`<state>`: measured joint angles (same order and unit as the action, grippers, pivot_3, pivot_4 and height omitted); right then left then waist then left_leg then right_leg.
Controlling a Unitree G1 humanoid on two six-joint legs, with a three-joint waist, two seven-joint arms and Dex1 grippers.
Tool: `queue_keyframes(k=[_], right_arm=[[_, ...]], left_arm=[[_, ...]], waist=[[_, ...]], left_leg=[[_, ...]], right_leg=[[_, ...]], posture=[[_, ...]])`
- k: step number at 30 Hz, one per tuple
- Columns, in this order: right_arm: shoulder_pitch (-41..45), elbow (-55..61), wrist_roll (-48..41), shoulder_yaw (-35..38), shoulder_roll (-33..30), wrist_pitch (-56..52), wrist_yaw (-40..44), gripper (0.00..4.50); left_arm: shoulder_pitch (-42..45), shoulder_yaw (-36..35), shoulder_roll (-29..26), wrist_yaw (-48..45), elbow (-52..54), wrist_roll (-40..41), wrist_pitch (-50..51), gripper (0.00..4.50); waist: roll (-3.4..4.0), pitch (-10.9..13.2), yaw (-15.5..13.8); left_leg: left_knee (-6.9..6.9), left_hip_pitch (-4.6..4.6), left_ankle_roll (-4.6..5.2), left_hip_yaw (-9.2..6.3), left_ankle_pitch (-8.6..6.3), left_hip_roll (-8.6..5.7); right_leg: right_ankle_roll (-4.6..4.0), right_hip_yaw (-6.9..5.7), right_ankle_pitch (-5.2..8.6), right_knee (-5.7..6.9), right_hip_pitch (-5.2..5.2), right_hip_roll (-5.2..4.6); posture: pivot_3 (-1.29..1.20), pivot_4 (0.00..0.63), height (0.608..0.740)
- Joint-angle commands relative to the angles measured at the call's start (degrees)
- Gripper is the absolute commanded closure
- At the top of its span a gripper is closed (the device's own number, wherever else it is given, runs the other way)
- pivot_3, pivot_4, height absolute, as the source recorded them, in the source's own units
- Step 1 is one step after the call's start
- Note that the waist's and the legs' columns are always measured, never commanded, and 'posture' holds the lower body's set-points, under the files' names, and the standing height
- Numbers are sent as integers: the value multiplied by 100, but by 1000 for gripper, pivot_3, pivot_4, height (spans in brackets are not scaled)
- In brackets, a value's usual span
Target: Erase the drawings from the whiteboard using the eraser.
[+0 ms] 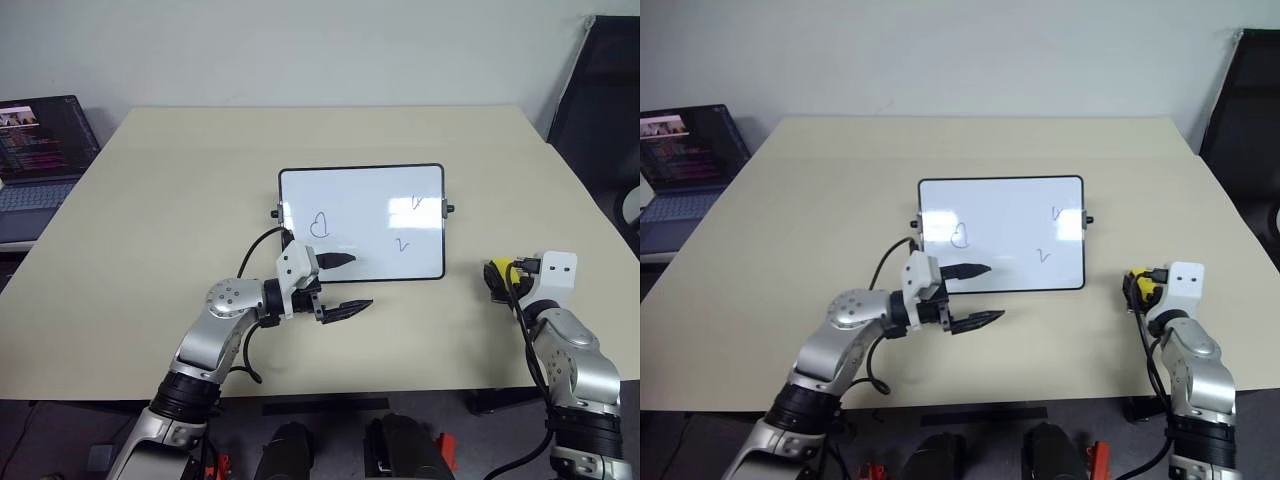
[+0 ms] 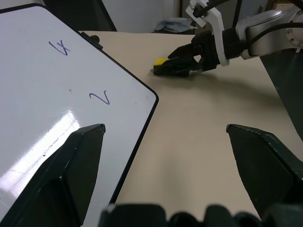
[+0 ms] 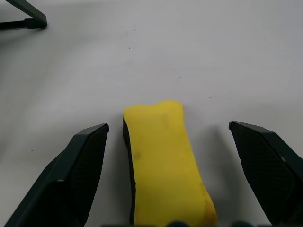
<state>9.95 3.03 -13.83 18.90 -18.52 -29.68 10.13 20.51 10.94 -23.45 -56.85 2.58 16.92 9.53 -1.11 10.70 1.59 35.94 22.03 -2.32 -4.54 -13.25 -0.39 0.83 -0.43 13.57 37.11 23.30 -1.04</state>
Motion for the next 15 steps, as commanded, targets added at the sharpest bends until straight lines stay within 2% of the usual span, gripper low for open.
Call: queue_keyframes(k=[1, 7, 10, 15], right_arm=[[51, 219, -124, 47, -19, -49, 8, 43], [26, 271, -185, 38, 5, -96, -37, 43], [22, 277, -198, 43, 22, -99, -41, 561], [20, 268, -241, 62, 44, -87, -23, 2327]], left_arm=[[25, -56, -5, 34, 129, -23, -168, 0], [45, -60, -1, 33, 111, -49, -191, 0], [42, -50, -18, 34, 120, -70, -206, 0], [64, -62, -8, 59, 144, -81, -221, 0]], waist=[[0, 0, 1], [0, 0, 2], [0, 0, 2], [0, 0, 2]], left_leg=[[0, 0, 0, 0, 0, 0], [1, -1, 0, 0, 0, 1], [1, -1, 0, 0, 0, 1], [1, -1, 0, 0, 0, 0]], right_leg=[[0, 1, 0, 0, 0, 0], [0, 0, 0, 3, 0, 0], [0, 0, 0, 3, 0, 0], [0, 1, -1, 3, 0, 0]], posture=[[0, 150, 740], [0, 150, 740], [0, 150, 740], [0, 150, 740]])
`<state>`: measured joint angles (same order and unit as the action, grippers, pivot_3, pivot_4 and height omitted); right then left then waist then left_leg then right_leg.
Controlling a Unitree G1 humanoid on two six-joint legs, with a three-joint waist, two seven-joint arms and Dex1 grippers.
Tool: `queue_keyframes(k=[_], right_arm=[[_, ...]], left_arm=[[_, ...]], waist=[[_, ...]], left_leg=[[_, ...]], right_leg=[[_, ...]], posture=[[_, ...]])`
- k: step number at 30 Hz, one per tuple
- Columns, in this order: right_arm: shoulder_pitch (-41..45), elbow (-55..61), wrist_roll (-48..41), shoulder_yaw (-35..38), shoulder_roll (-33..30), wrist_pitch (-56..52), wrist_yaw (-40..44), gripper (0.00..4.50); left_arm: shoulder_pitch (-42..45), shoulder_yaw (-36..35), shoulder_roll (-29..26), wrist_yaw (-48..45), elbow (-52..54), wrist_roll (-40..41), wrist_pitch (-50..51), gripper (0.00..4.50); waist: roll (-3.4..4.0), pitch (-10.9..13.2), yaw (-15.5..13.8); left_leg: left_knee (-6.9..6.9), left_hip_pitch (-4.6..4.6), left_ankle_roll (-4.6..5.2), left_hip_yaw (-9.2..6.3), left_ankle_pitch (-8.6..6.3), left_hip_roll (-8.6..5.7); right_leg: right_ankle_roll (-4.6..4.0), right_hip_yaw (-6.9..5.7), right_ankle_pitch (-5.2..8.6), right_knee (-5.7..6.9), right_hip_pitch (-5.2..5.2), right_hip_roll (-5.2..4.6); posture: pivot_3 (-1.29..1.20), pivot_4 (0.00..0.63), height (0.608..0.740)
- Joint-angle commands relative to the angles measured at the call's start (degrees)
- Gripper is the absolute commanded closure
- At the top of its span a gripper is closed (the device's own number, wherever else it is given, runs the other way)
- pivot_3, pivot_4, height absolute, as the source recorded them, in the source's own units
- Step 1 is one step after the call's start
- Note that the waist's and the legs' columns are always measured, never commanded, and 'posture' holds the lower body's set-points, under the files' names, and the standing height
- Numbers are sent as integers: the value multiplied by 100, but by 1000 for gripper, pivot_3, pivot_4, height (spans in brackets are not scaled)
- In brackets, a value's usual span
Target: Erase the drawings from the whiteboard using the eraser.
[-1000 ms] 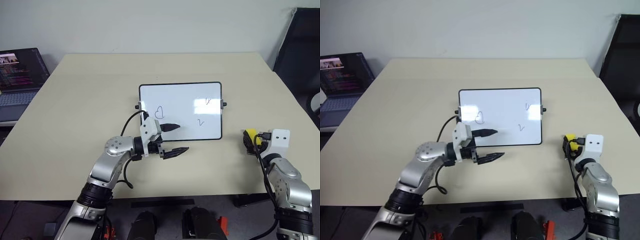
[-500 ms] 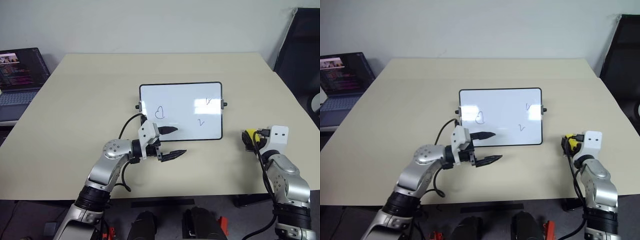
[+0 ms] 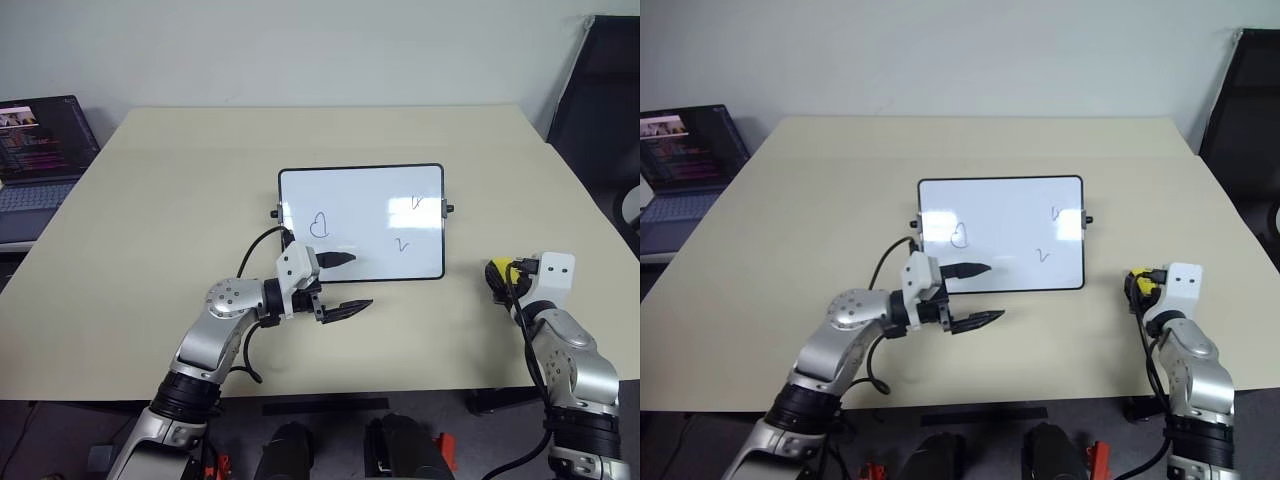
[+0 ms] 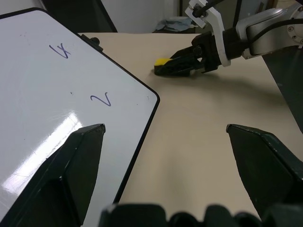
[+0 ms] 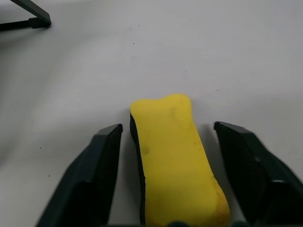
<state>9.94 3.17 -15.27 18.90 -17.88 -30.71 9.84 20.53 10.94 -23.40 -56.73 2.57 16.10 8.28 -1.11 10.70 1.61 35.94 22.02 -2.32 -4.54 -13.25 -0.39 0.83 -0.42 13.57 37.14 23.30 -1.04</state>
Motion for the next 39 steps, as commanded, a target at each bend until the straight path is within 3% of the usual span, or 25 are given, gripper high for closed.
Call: queue_keyframes(k=[1, 3, 14, 27, 32, 39], right_arm=[[22, 253, -102, 63, -20, 20, 5, 2689], [32, 247, -106, 65, -21, 28, 1, 3264], [-22, 383, 153, -143, -126, 231, 34, 3283], [170, 825, 491, -838, -115, 1032, 271, 3283], [830, 542, 589, -1212, 147, 1147, 235, 3283], [2039, -694, 856, -1600, 465, 1666, 274, 3283]], left_arm=[[63, -64, -12, 49, 153, 0, -98, 0], [68, -67, -12, 54, 164, 3, -94, 0], [103, -72, 39, 265, 188, -47, -48, 0], [117, -121, 578, 1973, -64, -1110, -490, 0], [131, 15, 729, 2156, -177, -1315, -494, 0], [296, 60, 772, 2113, -299, -1352, -514, 0]], waist=[[0, 0, 0], [0, 0, 0], [0, 0, 0], [0, 0, -2], [0, 0, 13], [0, 0, 3]], left_leg=[[0, 0, 0, 0, 0, 0], [0, 0, 0, 0, 0, 0], [0, 0, 0, 0, 0, 0], [2, -1, 0, 0, 0, -1], [4, -6, 0, 2, 0, 0], [6, -7, 1, 1, 1, -1]], right_leg=[[0, 0, 0, 0, 0, 0], [0, 0, 0, 1, 0, 0], [0, 0, 0, 2, 0, 0], [2, 0, -1, 2, 0, 0], [3, 2, -3, 8, 0, 0], [1, 1, -4, 14, 0, 1]], posture=[[0, 150, 740], [0, 150, 740], [0, 150, 740], [0, 150, 740], [0, 150, 740], [0, 150, 740]])
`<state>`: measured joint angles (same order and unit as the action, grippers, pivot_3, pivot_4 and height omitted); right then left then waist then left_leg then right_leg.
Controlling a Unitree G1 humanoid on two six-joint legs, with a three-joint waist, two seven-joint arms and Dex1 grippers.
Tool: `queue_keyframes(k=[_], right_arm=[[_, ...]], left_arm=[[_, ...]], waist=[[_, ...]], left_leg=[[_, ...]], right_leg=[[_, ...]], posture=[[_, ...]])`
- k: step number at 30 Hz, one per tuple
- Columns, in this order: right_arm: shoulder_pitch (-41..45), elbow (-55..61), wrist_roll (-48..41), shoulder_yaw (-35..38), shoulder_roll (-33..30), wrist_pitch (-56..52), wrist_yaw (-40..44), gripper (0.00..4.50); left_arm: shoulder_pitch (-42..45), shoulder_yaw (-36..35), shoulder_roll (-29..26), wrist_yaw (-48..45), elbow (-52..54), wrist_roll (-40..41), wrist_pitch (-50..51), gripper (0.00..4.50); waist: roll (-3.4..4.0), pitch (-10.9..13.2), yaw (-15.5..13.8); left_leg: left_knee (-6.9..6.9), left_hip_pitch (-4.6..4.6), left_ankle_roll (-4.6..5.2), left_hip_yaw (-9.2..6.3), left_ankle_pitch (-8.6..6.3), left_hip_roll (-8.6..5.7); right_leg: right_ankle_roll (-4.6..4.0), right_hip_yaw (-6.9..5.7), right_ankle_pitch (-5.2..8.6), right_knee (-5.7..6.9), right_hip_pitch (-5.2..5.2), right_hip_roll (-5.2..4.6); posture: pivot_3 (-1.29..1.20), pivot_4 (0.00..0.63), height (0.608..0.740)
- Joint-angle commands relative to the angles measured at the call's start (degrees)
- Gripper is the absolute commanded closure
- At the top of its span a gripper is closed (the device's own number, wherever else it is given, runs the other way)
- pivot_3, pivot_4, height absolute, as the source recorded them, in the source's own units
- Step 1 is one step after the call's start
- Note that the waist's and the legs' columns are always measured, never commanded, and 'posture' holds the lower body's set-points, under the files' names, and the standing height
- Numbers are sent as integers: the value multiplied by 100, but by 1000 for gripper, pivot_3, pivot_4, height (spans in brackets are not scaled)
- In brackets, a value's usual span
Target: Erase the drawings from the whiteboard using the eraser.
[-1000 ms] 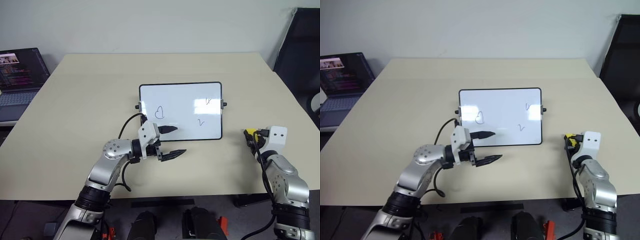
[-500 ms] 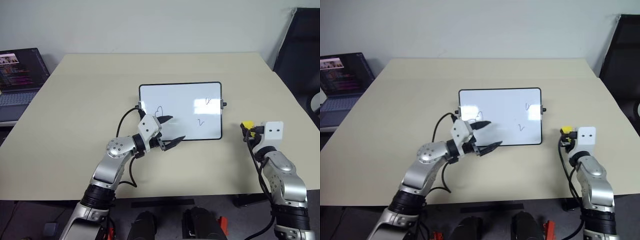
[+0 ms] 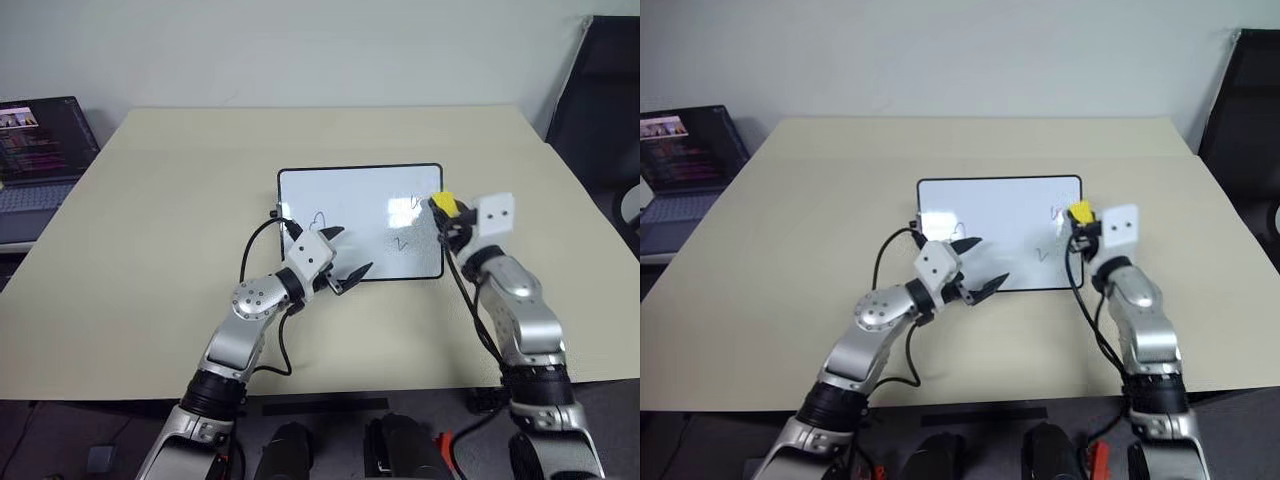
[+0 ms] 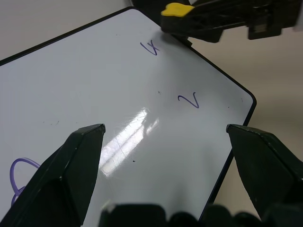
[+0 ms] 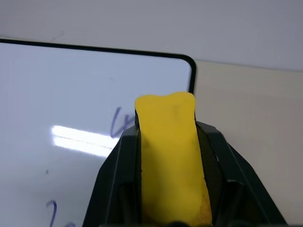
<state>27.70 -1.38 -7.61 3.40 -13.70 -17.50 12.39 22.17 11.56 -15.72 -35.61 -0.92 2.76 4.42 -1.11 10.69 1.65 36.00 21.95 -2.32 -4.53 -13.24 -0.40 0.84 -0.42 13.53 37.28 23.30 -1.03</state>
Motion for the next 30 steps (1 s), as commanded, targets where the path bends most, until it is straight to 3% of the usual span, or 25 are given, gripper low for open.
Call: queue_keyframes(k=[1, 10, 22, 30], right_arm=[[361, -383, 94, -62, 84, 401, 23, 3283], [530, -846, 299, -224, 136, 290, -23, 3283], [-629, 522, 302, -392, -53, -589, 113, 3283], [-332, 487, 312, -309, -32, -589, 103, 3283]], left_arm=[[130, -8, -10, -9, 60, -15, -126, 0], [41, -36, -98, 22, 226, -9, -68, 0], [24, -129, -159, 75, 214, 6, -81, 0], [84, -94, -104, 60, 105, 5, -142, 0]], waist=[[0, 0, -3], [0, 0, -10], [0, -1, 2], [0, -1, 13]], left_leg=[[-1, 0, 0, 0, 0, 0], [6, 0, 0, 1, 0, 2], [11, -16, 5, -1, 3, 2], [14, -20, 8, 0, 6, 1]], right_leg=[[0, 0, 0, -2, 0, 0], [2, 4, -2, 4, 0, -6], [-5, 4, 3, 38, -1, -3], [-4, 4, 2, 42, -2, -1]], posture=[[0, 150, 740], [0, 150, 740], [0, 150, 740], [0, 150, 740]])
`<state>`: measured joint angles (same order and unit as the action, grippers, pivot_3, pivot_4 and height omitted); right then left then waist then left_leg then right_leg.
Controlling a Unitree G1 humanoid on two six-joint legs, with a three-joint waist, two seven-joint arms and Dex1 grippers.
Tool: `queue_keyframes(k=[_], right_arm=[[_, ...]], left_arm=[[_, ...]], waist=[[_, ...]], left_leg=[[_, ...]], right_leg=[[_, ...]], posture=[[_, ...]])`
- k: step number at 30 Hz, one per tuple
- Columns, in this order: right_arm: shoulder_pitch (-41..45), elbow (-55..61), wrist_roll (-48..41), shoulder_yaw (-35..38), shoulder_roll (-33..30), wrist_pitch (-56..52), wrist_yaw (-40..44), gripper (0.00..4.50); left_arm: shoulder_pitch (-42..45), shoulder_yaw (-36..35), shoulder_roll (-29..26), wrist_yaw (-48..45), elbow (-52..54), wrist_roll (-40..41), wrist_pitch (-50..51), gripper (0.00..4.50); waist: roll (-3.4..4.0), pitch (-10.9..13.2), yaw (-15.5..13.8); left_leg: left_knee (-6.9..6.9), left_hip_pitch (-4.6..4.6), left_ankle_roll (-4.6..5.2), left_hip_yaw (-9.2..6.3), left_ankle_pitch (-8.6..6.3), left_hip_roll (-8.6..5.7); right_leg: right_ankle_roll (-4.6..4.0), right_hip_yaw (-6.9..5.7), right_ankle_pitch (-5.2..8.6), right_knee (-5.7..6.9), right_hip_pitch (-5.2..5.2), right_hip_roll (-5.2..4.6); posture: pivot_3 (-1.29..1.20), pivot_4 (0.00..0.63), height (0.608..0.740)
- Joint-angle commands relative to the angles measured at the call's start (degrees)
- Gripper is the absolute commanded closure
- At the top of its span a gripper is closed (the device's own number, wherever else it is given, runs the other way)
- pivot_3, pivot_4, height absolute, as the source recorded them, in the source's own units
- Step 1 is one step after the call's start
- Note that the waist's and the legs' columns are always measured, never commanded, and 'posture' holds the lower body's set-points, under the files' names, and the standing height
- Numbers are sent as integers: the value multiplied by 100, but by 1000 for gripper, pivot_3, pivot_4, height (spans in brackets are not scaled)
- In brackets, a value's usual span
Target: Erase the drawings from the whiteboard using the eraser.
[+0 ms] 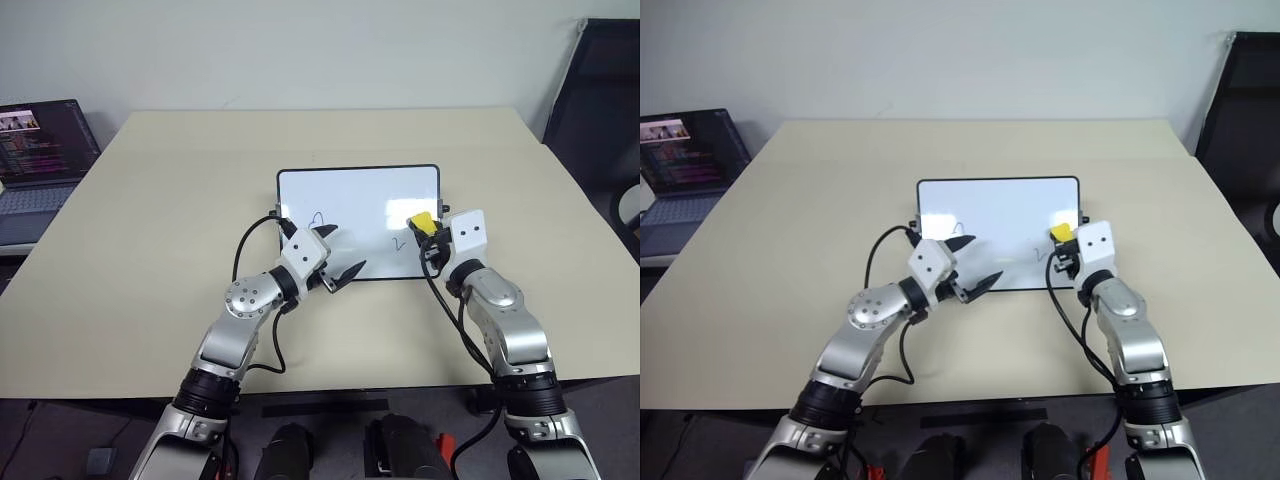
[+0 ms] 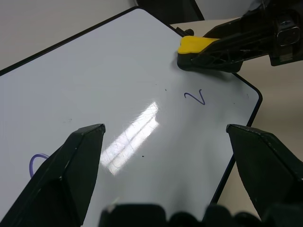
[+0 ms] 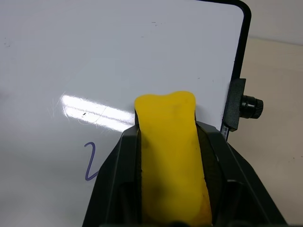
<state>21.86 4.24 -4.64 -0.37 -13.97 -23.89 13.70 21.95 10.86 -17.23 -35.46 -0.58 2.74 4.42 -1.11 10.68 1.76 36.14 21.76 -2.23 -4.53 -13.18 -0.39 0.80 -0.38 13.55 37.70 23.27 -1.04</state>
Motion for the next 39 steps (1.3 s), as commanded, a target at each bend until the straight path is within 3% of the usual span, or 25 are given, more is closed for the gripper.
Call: queue_keyframes(k=[1, 7, 13, 24, 28, 35, 39], right_arm=[[360, -145, 25, 72, 0, 152, -26, 3283], [1045, -779, 132, 78, 126, 826, -151, 3283], [1207, -1193, 329, -51, 105, 753, -202, 3283], [-112, -69, 363, -64, -148, 10, -41, 3283], [-236, 135, 339, -26, -153, -104, -38, 3283], [-220, 606, 35, 224, -39, 437, 33, 3283], [-652, 1166, -139, 248, -275, 800, 437, 3283]], left_arm=[[121, -21, 55, 40, 49, 6, -151, 0], [198, -30, 73, 6, -65, -3, -206, 0], [156, -49, 38, 14, -22, -3, -205, 0], [55, -61, 7, 86, 104, -7, -140, 0], [78, -33, 20, 75, 58, -6, -156, 0], [197, -7, 64, 13, -69, -7, -202, 0], [48, -27, -10, -39, 81, 18, -163, 0]], waist=[[0, 0, 8], [0, 0, 5], [0, 1, -12], [-1, -1, -14], [-2, -1, 3], [-1, 0, -5], [-1, 0, -12]], left_leg=[[0, 0, 0, 0, 0, 0], [-6, 8, 0, 0, 0, -2], [-10, 15, 0, 0, 0, 0], [-3, 4, 0, -2, 0, 0], [-1, 1, 0, 0, 0, 0], [-4, 9, 0, -3, 0, -1], [-17, 19, 0, -4, 0, -1]], right_leg=[[0, 0, 0, 0, 0, 0], [-1, -1, 1, -3, 7, 1], [-1, -1, 1, -10, 10, -3], [0, -1, 1, -5, 0, -4], [0, 0, 0, -5, -1, -3], [0, -6, 1, -7, 4, -1], [1, -9, 1, -31, 7, -2]], posture=[[0, 150, 740], [0, 150, 740], [0, 150, 740], [0, 150, 740], [0, 150, 740], [0, 150, 740], [0, 150, 740]])
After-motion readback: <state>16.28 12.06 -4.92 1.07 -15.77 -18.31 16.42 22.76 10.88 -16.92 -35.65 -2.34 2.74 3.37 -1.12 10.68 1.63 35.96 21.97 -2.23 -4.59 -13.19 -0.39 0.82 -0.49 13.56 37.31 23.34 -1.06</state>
